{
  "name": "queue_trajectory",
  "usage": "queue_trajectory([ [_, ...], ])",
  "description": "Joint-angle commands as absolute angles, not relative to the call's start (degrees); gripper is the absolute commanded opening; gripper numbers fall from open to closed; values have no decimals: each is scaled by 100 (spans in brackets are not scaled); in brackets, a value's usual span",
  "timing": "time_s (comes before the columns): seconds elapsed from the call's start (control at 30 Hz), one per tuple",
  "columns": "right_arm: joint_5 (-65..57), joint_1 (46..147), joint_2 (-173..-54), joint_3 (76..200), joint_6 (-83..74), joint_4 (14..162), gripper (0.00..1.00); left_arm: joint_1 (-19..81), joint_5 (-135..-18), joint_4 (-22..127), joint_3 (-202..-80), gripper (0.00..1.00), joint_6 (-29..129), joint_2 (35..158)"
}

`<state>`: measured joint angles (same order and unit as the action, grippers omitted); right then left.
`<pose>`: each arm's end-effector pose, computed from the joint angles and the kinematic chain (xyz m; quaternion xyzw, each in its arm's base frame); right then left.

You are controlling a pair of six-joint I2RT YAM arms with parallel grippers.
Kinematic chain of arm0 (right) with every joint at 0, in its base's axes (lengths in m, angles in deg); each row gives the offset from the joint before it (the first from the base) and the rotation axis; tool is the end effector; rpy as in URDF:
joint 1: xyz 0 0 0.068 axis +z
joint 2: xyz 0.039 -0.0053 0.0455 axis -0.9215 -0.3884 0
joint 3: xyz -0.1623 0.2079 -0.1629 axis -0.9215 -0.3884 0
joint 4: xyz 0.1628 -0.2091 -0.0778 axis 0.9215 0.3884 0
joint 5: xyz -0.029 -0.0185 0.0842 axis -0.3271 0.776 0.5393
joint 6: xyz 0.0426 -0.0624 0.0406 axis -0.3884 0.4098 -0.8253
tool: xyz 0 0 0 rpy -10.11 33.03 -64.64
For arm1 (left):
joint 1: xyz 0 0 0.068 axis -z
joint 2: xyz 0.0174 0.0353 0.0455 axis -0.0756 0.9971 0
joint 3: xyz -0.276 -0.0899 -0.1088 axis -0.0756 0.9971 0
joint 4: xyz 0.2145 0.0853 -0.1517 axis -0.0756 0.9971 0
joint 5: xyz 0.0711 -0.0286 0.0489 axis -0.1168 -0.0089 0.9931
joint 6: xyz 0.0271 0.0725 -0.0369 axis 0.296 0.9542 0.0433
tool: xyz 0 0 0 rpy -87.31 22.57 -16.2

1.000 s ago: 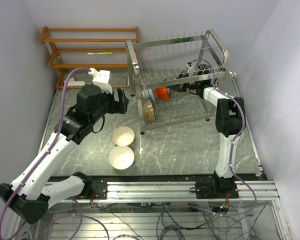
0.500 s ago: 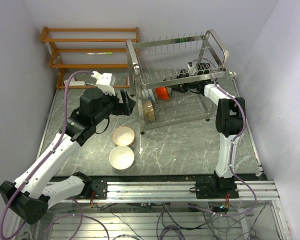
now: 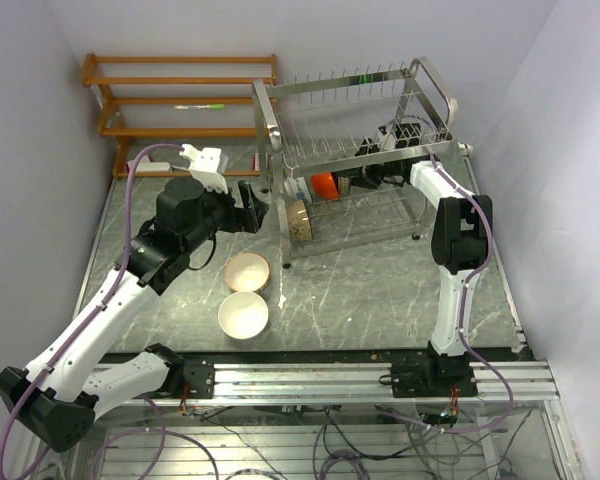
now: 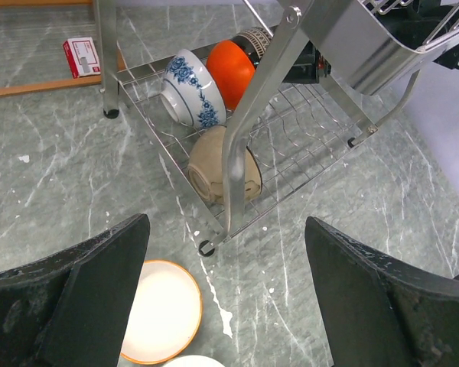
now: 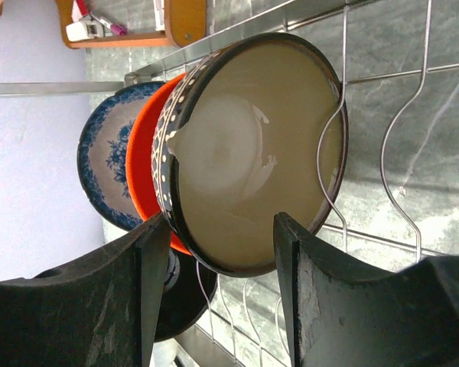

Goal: Load the bowls into the dish rack

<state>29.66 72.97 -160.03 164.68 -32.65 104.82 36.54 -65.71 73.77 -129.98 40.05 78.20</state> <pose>0.5533 0.1064 0.2078 0.0785 0.8659 0.4320 0.2399 0.2181 -0.1333 0.4072 0.0632 0.7921 -0.2562 0.5503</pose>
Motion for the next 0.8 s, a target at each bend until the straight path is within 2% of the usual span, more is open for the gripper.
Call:
queue_trajectory([
  [0.0, 1539, 7052, -15968, 16647, -2895, 10629, 54, 3700, -6432, 7332, -13058, 93, 4103, 7753],
  [0.3, 1620, 7051, -15893, 16304, -2957, 9837, 56, 3703, -6362, 7463, -13110, 93, 4182, 7753],
  [0.57, 930, 7032, -15702, 16170, -2693, 10251, 61, 3702, -6330, 7470, -13100, 93, 4190, 7796],
  [0.77, 1000, 7026, -15683, 16195, -2609, 10385, 65, 3699, -6272, 7512, -13163, 93, 4281, 7841],
])
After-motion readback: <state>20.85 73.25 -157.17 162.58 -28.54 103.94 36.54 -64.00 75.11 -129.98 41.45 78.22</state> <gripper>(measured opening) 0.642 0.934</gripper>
